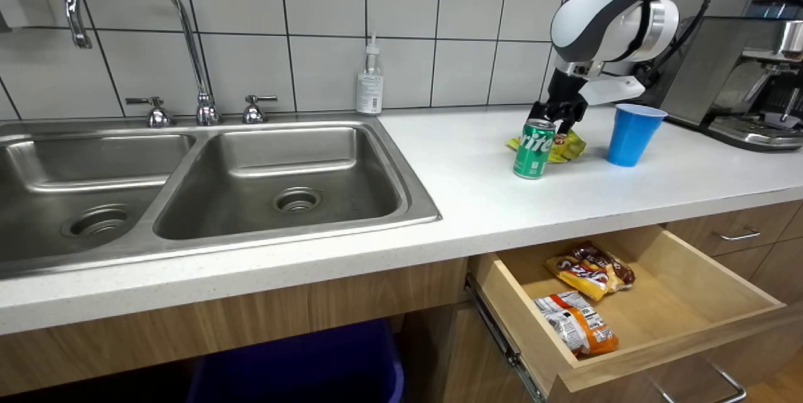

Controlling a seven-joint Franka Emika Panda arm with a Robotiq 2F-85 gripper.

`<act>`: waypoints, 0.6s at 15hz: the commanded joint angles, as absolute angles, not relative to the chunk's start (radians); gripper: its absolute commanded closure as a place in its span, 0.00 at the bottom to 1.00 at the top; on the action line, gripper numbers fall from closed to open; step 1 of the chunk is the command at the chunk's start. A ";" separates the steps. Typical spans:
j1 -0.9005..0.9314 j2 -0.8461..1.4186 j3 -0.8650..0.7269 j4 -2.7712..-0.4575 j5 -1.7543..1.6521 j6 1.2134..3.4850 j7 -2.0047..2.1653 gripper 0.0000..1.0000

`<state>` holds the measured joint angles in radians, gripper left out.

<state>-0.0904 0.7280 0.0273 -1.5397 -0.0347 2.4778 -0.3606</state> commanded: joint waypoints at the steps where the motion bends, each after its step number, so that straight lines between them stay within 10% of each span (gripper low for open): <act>1: -0.096 0.643 0.030 -1.659 -0.060 2.480 -0.363 0.00; 9: -0.097 0.559 0.015 -1.797 -0.064 2.500 -0.348 0.00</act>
<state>-0.0905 0.6250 0.0206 -1.7053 -0.0408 2.4823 -0.3605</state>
